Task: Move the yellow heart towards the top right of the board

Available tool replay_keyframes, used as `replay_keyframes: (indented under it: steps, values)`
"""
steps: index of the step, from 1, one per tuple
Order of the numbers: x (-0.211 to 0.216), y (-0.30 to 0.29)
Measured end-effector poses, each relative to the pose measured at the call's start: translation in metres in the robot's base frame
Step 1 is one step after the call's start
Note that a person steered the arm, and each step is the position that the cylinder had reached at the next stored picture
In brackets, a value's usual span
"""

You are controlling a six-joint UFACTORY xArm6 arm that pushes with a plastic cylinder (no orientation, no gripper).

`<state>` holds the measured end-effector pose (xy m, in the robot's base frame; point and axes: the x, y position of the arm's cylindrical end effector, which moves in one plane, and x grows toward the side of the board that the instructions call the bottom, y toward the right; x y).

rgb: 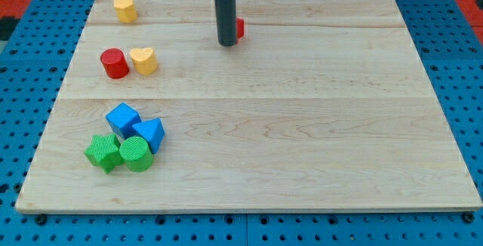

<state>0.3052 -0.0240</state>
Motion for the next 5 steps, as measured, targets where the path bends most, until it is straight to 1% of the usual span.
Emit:
replay_keyframes:
  steps: [1,2,3,4,5]
  values:
    - [-0.024,0.004]
    - [-0.053,0.027]
    - [-0.040,0.033]
    - [-0.004,0.034]
    - [0.021,0.035]
